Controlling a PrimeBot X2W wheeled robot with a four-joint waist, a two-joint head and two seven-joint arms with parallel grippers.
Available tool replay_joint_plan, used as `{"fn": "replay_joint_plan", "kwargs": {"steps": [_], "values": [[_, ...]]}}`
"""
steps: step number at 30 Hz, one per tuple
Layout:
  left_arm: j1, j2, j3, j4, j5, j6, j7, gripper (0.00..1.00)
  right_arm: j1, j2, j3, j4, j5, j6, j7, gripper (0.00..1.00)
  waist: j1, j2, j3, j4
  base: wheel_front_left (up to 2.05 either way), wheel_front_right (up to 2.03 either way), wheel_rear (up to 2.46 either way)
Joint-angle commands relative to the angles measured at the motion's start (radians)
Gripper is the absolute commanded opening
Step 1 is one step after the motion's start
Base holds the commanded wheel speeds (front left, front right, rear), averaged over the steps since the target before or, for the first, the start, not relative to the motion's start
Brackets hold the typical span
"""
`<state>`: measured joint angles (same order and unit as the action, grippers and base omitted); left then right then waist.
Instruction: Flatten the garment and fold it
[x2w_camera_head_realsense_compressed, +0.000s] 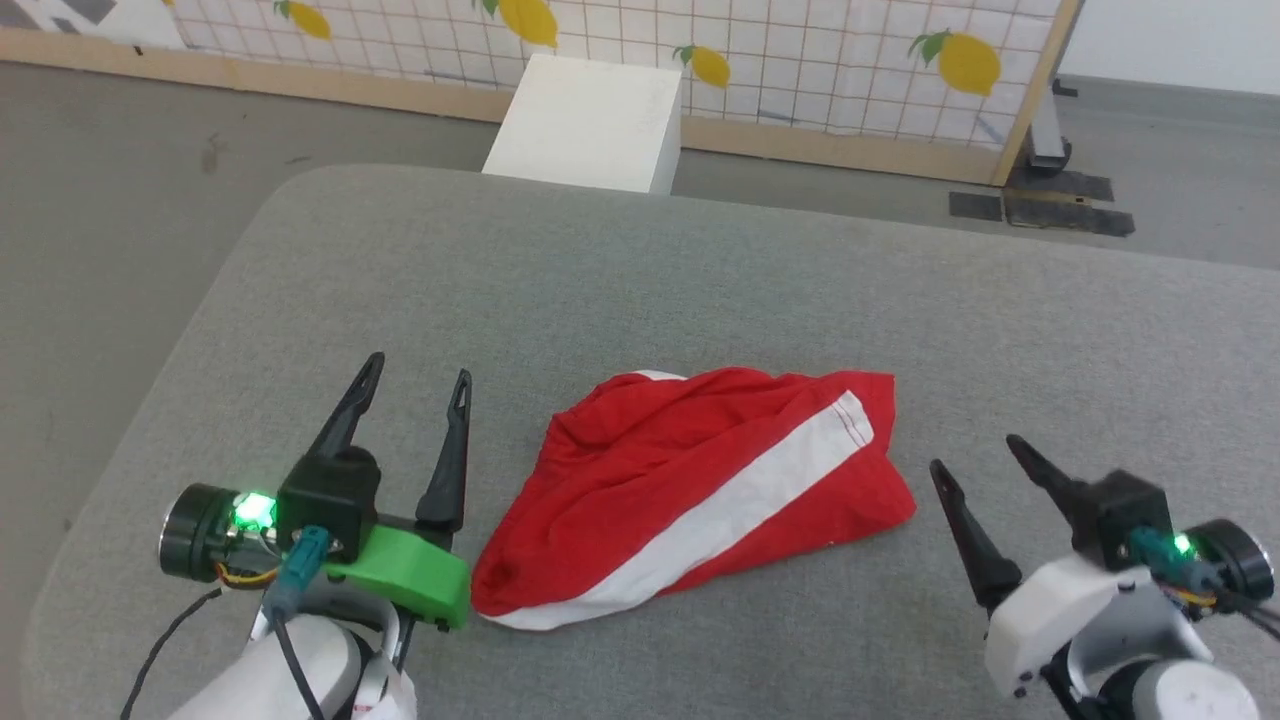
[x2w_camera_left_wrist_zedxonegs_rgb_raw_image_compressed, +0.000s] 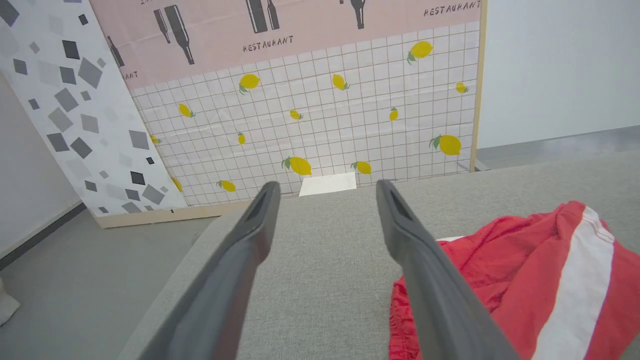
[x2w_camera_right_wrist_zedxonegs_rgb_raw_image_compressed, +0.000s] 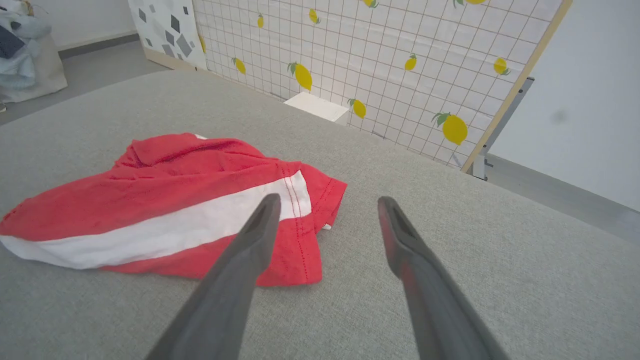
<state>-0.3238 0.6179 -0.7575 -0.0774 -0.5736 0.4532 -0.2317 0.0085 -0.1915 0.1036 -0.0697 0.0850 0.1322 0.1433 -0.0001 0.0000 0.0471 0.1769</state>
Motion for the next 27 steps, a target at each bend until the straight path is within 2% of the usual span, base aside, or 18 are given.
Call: {"fn": "replay_joint_plan", "kwargs": {"steps": [1,7,13,19,27], "values": [[0.019,-0.011,0.004,0.014,0.027,-0.004,-0.014,1.00,-0.040,-0.020,0.012,0.008,0.017,-0.002,0.029,1.00,0.0001,0.0000,0.021,0.023,0.00,0.00,0.00],[0.051,-0.063,0.017,0.060,0.078,-0.007,-0.029,1.00,-0.172,-0.127,0.100,0.071,0.101,-0.002,0.205,1.00,0.0001,0.0000,0.073,0.071,0.00,0.00,0.00],[0.060,-0.105,0.033,0.081,0.107,-0.045,-0.030,1.00,-0.311,-0.204,0.181,0.148,0.214,-0.002,0.341,1.00,0.0001,0.0000,0.123,0.120,0.00,0.00,0.00],[0.049,-0.148,0.060,0.099,0.129,-0.074,-0.030,1.00,-0.396,-0.251,0.228,0.210,0.277,-0.002,0.406,1.00,0.0001,0.0000,0.162,0.160,0.00,0.00,0.00],[0.062,-0.188,0.093,0.140,0.142,-0.102,-0.030,1.00,-0.444,-0.287,0.286,0.232,0.326,-0.002,0.435,1.00,0.0001,0.0000,0.187,0.182,0.00,0.00,0.00]]}}
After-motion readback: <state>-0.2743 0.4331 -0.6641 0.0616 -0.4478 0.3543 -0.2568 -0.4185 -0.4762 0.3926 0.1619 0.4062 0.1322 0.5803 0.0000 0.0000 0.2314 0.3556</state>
